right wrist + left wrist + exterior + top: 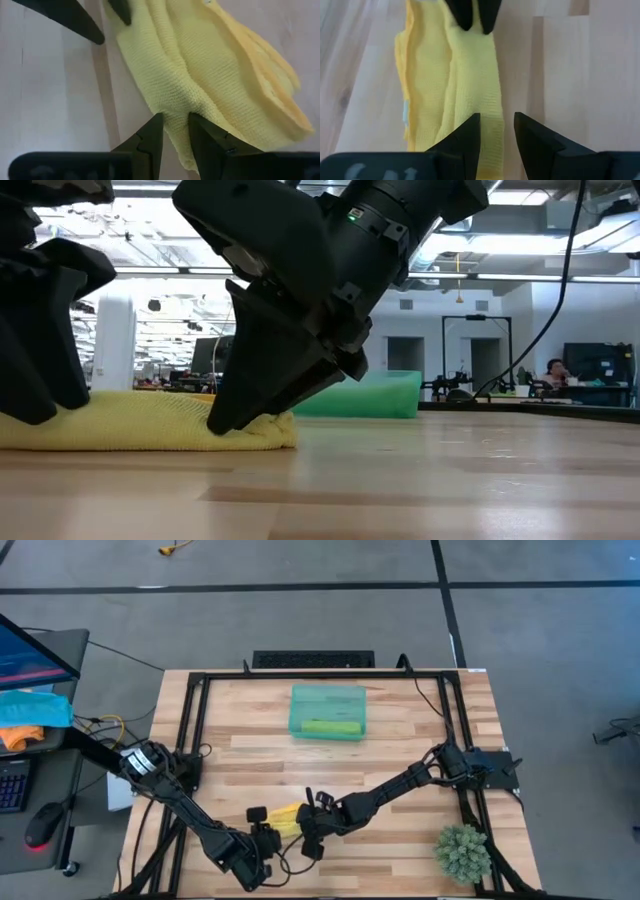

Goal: Roll microfiber towels into tight, uniform cylinder then place into a basket
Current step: Roll the folded yellow microfiber towel, then put the rolled yellow microfiber towel into the green bin

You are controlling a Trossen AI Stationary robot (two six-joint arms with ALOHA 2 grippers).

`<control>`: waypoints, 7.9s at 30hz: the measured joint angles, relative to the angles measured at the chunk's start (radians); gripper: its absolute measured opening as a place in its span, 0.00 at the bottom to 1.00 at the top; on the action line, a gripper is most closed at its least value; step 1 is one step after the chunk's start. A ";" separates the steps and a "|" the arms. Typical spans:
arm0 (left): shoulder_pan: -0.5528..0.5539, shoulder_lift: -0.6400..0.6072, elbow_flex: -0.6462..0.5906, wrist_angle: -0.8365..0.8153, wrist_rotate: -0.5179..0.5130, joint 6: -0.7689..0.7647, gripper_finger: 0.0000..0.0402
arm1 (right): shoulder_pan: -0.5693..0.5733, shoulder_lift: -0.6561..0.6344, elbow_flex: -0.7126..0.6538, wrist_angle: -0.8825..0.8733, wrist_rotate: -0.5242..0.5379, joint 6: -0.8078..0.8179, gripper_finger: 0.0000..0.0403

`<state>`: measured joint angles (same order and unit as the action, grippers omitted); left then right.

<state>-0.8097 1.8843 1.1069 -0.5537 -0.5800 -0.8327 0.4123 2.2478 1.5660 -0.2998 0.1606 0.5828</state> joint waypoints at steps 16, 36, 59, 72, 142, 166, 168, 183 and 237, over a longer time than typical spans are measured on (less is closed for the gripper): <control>0.053 0.000 0.000 -0.067 0.063 -0.070 0.28 | 0.000 -0.002 0.002 0.000 -0.052 0.030 0.29; 0.084 -0.010 -0.098 0.027 0.130 -0.130 0.28 | 0.000 -0.022 0.039 -0.139 -0.051 -0.006 0.29; 0.085 -0.007 -0.106 0.056 0.141 -0.116 0.28 | 0.210 -0.083 0.031 -0.043 0.242 -0.550 0.29; 0.085 -0.007 -0.106 0.058 0.141 -0.118 0.28 | 0.108 -0.081 0.016 -0.030 0.141 -0.723 0.41; -0.094 0.000 0.034 -0.026 -0.085 0.274 0.28 | -0.044 -0.001 0.014 0.016 -0.266 0.046 0.04; 0.117 -0.002 0.034 -0.107 0.096 0.237 0.28 | -0.034 -0.001 0.014 0.020 -0.316 0.128 0.12; 0.131 -0.002 0.029 -0.098 0.112 0.237 0.28 | -0.034 -0.001 0.014 0.026 -0.317 0.128 0.12; 0.166 -0.009 -0.059 0.006 0.191 0.214 0.28 | -0.029 0.000 0.014 0.039 -0.320 0.122 0.32; 0.150 -0.003 -0.064 0.053 0.182 -0.031 0.28 | 0.022 -0.034 0.016 -0.117 0.122 0.132 0.30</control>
<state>-0.6599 1.8811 1.0431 -0.5008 -0.3980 -0.8638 0.4343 2.2139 1.5815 -0.4167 0.2826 0.7152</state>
